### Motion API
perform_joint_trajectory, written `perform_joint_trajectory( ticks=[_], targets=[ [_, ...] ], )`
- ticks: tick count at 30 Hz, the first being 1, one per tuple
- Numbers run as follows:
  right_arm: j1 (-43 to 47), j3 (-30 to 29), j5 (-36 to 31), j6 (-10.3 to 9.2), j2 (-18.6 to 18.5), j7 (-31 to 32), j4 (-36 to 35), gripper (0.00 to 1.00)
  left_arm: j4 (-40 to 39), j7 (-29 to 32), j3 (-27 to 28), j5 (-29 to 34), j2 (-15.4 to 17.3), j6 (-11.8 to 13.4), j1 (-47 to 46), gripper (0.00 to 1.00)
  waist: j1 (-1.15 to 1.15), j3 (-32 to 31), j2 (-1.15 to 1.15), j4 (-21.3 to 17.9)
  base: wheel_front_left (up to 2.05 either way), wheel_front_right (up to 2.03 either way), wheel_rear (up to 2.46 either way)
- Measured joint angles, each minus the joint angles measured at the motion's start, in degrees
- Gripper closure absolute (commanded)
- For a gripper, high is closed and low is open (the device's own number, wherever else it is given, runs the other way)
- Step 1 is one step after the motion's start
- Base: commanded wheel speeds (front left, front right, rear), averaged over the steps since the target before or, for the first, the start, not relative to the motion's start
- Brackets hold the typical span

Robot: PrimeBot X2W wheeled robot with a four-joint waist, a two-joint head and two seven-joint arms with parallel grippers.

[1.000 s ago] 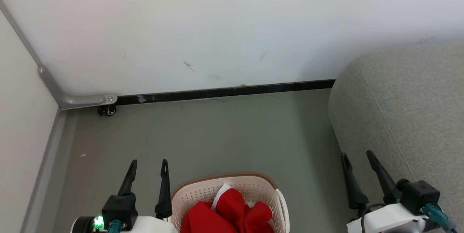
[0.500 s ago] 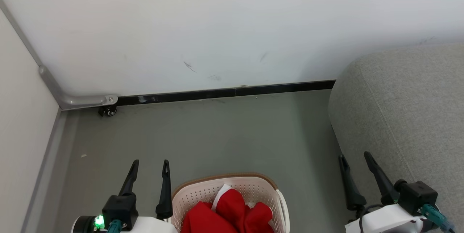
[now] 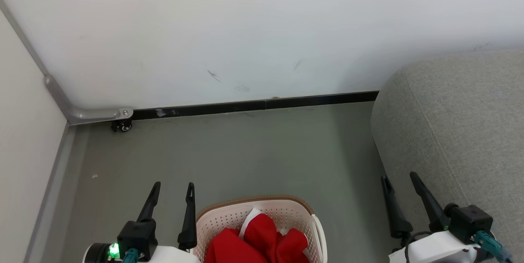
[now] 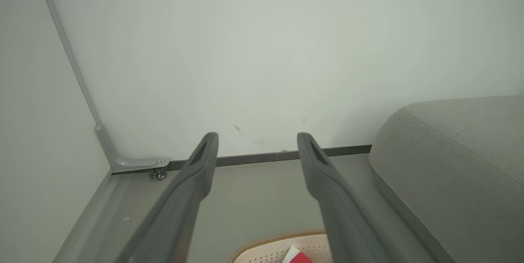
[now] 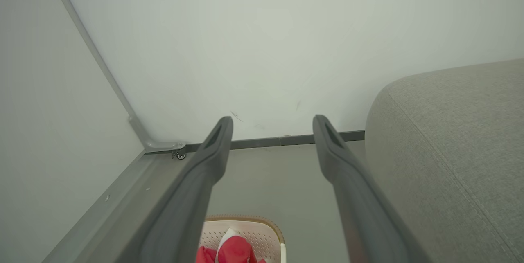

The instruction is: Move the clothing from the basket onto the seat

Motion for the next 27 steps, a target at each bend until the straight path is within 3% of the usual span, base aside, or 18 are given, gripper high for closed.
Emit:
perform_joint_trajectory(
  ticks=[27],
  targets=[
    [1.0, -3.0, -1.1, 0.00, 0.0, -1.4, -3.8, 0.00, 8.4, 0.0, -2.3, 1.5, 0.1, -3.6, -1.3, 0.00, 0.00, 3.9, 0.00, -1.4, 0.00, 0.00, 0.00]
  ],
)
